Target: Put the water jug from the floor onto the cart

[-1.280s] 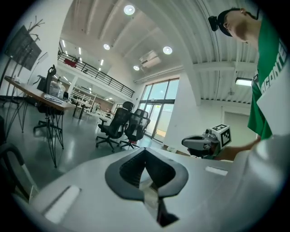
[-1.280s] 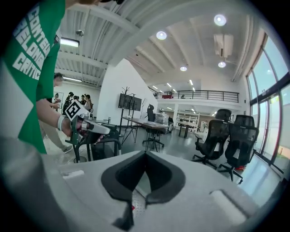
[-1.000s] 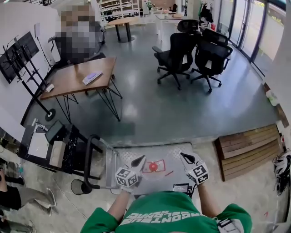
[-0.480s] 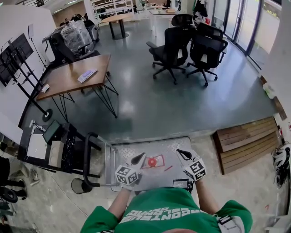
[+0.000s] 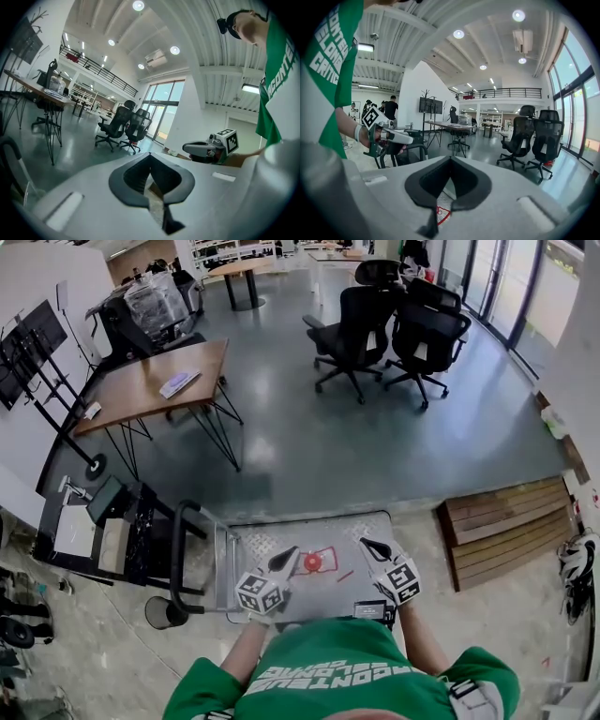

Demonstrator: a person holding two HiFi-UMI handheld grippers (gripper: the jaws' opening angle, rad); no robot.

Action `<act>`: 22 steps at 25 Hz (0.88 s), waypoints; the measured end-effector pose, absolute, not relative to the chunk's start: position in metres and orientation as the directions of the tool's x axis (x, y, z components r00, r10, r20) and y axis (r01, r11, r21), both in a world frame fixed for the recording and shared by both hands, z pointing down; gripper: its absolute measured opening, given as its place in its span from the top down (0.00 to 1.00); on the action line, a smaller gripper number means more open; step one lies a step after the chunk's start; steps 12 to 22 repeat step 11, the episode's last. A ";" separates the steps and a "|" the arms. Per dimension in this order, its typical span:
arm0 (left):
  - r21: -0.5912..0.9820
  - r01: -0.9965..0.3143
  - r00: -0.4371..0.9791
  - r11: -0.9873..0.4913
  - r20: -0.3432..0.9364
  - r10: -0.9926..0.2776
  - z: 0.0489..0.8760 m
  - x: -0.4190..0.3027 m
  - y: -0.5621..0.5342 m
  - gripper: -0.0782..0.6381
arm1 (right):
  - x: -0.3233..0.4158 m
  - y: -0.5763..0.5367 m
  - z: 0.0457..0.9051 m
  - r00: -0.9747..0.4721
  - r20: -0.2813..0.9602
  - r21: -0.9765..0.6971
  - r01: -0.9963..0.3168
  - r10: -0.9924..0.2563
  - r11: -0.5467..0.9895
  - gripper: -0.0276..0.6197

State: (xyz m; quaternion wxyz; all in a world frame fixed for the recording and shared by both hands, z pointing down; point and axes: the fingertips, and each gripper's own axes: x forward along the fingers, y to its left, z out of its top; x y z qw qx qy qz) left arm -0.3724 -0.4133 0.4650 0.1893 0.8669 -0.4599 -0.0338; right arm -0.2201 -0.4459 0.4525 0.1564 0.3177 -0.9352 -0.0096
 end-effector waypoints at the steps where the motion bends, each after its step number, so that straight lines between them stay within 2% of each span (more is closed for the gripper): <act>1: 0.360 -0.784 0.574 -0.505 0.115 -0.810 0.465 -0.373 -0.412 0.87 | -0.221 -0.445 0.453 -0.749 0.285 0.121 -0.591 -0.598 0.798 0.97; 22: 0.367 -0.784 0.574 -0.501 0.121 -0.810 0.470 -0.373 -0.404 0.87 | -0.227 -0.439 0.455 -0.755 0.290 0.121 -0.581 -0.588 0.805 0.97</act>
